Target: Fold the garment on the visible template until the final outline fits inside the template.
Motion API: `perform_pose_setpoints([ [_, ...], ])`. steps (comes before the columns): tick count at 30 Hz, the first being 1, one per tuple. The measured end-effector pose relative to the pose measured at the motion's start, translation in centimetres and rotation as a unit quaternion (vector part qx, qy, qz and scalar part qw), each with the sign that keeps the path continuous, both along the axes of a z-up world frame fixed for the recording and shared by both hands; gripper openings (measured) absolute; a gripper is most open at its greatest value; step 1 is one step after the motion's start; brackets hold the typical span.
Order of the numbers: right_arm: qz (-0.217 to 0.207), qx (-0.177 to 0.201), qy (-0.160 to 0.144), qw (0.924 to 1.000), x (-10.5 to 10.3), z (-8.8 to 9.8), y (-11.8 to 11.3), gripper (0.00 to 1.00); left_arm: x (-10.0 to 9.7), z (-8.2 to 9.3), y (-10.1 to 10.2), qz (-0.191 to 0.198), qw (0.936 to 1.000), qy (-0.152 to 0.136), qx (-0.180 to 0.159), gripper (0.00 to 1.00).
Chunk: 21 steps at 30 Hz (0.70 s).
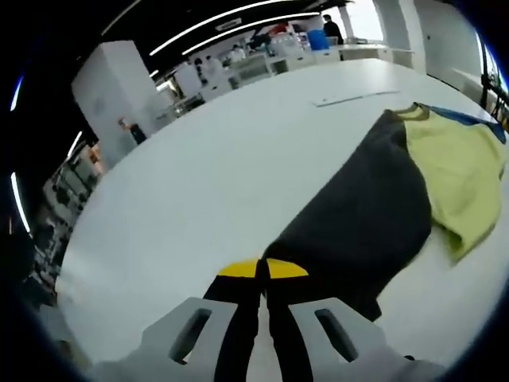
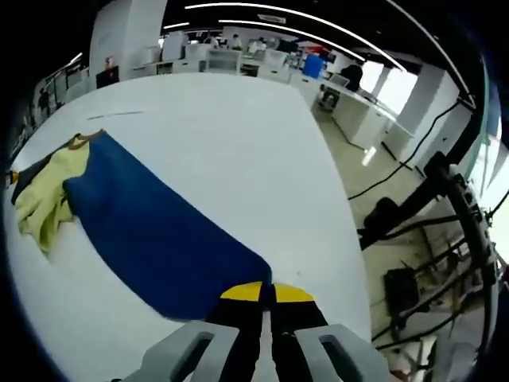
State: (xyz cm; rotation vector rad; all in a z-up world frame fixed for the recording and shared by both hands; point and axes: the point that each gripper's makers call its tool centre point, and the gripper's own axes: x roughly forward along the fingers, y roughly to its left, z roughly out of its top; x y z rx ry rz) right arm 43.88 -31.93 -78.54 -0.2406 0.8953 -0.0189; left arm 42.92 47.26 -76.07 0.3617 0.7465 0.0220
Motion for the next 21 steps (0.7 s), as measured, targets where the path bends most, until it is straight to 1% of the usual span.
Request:
perform_pose_setpoints([
  [7,0.002,-0.010,0.002,0.9999,0.3,-0.3,-0.2,0.00,0.1,-0.2,0.2,0.001,1.0000,0.004,-0.003,0.00],
  [8,-0.004,-0.008,-0.003,1.0000,0.4,-0.2,-0.3,0.00,0.1,-0.2,0.3,0.003,1.0000,0.004,-0.005,0.00],
  [9,-0.021,0.003,-0.018,0.9996,0.7,0.1,-0.4,0.00,0.1,0.0,0.4,0.011,0.9999,0.002,-0.012,0.00],
  [11,-0.028,0.013,-0.022,0.9993,0.7,0.4,-0.4,0.01,0.2,0.5,0.3,0.012,0.9998,-0.008,-0.016,0.02],
  [13,-0.021,0.021,-0.029,0.9991,0.8,0.7,0.1,0.05,0.3,1.1,0.0,0.006,0.9997,-0.016,-0.018,0.05],
  [15,-0.012,0.031,-0.032,0.9989,0.8,1.0,0.8,0.13,0.5,1.5,-0.9,-0.011,0.9991,-0.027,-0.030,0.12],
  [17,0.000,0.049,-0.039,0.9980,0.9,1.4,2.0,0.20,0.4,1.8,-1.4,-0.019,0.9988,-0.030,-0.033,0.20],
  [19,0.019,0.085,-0.047,0.9951,1.0,1.7,3.8,0.28,0.5,2.2,-2.3,-0.036,0.9978,-0.037,-0.042,0.25],
  [21,0.037,0.112,-0.050,0.9917,0.9,2.0,5.3,0.33,0.3,2.6,-3.4,-0.053,0.9965,-0.041,-0.050,0.30],
])
